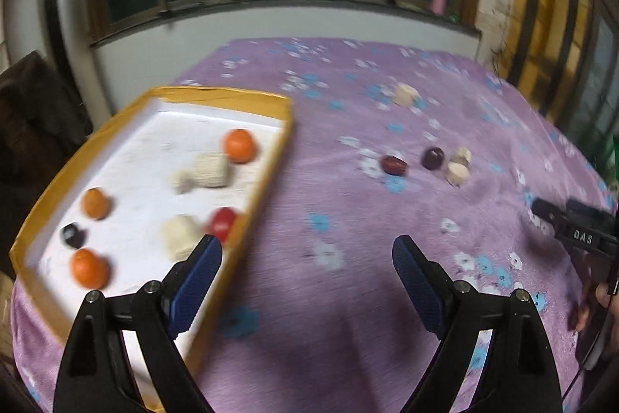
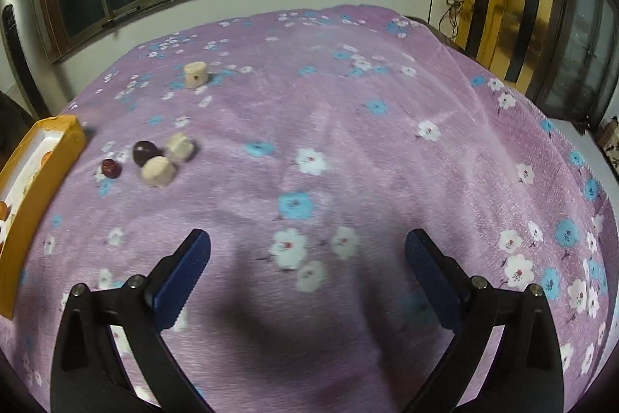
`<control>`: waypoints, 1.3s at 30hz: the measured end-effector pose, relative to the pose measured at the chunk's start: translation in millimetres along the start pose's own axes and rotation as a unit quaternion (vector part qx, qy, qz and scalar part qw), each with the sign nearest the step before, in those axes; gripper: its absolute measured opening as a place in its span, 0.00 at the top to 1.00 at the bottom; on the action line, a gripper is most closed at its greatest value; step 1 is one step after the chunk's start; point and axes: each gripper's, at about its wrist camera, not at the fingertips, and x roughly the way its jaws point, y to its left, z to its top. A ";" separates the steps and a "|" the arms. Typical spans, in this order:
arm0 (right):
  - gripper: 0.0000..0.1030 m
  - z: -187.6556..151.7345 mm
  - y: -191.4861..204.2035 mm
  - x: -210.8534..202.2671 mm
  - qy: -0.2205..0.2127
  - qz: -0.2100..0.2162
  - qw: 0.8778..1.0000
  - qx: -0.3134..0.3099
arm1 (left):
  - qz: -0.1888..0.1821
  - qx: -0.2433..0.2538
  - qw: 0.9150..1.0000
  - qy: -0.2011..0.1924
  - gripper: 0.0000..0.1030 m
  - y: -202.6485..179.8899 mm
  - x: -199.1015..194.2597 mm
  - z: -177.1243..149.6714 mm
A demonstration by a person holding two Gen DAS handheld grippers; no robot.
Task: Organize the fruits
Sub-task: 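Move both open tools back from the tray toward the remaining dates and pieces, then grasp a red date with the left tool while the right tool grasps a cream cylinder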
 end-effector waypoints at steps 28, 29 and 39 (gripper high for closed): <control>0.74 54.4 42.4 62.8 0.039 0.140 0.989 0.022 | -0.032 0.037 0.997 0.059 0.30 -74.2 109.5 48.2; 0.74 52.3 37.0 59.2 0.036 0.137 0.990 0.024 | -0.036 0.034 0.997 0.055 0.46 -74.4 109.8 50.8; 0.74 23.8 26.3 21.4 0.011 0.106 0.994 -0.018 | -0.046 0.043 0.997 0.041 0.71 -65.1 81.3 38.3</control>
